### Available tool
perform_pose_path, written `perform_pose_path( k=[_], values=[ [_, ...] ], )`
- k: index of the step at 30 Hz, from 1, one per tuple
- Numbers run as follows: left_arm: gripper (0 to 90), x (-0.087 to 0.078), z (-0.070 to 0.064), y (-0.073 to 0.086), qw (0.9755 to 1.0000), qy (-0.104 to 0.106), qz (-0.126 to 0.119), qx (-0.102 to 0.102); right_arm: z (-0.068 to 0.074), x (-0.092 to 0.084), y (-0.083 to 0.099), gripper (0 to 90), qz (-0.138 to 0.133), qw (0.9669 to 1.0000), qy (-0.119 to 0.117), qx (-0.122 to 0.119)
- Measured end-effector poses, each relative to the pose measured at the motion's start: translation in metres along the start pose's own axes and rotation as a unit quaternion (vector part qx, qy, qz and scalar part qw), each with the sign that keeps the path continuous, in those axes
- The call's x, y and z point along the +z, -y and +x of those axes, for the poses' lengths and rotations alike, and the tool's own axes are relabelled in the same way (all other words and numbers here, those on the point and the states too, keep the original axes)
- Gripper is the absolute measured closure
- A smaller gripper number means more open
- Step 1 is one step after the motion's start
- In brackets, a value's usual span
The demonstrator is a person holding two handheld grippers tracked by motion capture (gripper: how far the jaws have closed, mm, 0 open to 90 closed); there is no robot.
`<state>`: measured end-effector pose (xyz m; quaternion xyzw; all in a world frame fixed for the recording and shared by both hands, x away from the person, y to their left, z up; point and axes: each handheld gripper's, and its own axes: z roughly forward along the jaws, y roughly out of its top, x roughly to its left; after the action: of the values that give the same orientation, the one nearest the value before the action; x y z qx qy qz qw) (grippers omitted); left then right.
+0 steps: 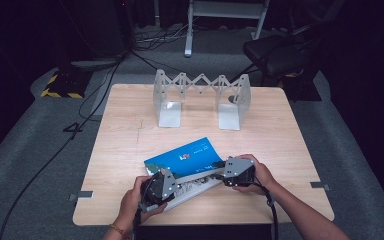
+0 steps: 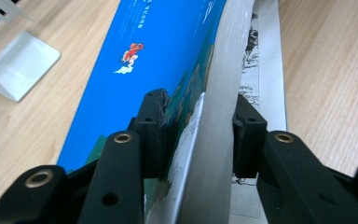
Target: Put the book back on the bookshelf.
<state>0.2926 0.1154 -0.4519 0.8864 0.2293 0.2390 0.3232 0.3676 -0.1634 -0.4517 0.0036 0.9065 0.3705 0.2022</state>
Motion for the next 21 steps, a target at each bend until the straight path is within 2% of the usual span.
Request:
perform_pose_path(
  k=[2,3,5,7,10,13,15,17,21],
  values=[
    [65.4,0.001,0.002,0.003,1.0,0.008,-0.003,0.003,-0.005,0.002,0.009,53.0,-0.031,0.9994,-0.015,-0.003],
    [65.7,0.0,0.003,0.004,0.9999,0.009,-0.008,0.004,-0.009,0.003,0.014,50.0,-0.035,0.9993,-0.014,0.007],
    [66.0,0.0,0.006,0.007,0.9997,0.018,-0.015,0.001,-0.015,0.005,0.024,51.0,-0.035,0.9992,-0.01,0.018],
    [66.0,-0.001,0.01,0.009,0.9993,0.028,-0.023,-0.003,-0.019,0.004,0.03,54.8,-0.053,0.9982,-0.02,0.018],
    [65.2,-0.001,0.016,0.013,0.999,0.037,-0.025,-0.01,-0.013,0.004,0.025,62.5,-0.043,0.9986,-0.011,-0.027],
    [63.1,0.0,0.024,0.015,0.9986,0.04,-0.032,-0.014,-0.006,0.005,0.02,66.5,-0.036,0.9984,-0.003,-0.043],
    [61.4,0.001,0.028,0.014,0.9983,0.04,-0.038,-0.018,-0.003,0.003,0.018,68.1,-0.03,0.9984,0.006,-0.047],
    [60.4,0.002,0.034,0.011,0.9983,0.042,-0.039,-0.007,-0.001,0.001,0.016,69.1,-0.025,0.9985,0.015,-0.047],
    [59.7,0.007,0.046,0.004,0.9975,0.049,-0.049,0.014,0.001,-0.004,0.014,69.9,-0.016,0.9992,0.028,-0.022]
  ],
)
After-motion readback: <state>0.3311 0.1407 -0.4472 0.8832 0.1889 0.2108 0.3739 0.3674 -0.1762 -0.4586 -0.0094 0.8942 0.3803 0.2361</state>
